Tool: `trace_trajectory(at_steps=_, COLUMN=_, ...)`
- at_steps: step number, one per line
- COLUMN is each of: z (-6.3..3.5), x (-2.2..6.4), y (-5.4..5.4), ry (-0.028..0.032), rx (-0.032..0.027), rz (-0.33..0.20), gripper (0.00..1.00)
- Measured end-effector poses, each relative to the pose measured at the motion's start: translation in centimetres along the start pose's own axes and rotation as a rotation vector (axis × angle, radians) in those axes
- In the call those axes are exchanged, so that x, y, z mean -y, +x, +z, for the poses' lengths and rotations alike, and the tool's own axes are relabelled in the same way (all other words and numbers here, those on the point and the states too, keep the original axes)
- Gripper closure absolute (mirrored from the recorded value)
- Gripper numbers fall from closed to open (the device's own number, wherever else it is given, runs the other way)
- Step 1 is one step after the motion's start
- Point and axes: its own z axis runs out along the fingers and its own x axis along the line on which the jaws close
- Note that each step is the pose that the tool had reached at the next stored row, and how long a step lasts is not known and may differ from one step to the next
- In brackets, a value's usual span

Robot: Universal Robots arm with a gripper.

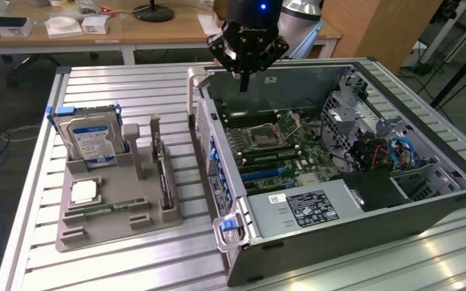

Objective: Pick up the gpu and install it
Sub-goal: 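Reach for the gpu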

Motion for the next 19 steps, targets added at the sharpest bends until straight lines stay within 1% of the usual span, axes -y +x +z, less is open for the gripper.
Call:
trace_trajectory(at_steps=6, z=0.06, x=0.05, y=0.6, ry=0.0002, rx=-0.0004, rz=0.000, gripper=0.89)
trace_trajectory(at_steps=19, z=0.23, x=0.20, y=2.6, ry=0.0001, rx=-0.0004, rz=0.000, gripper=0.89)
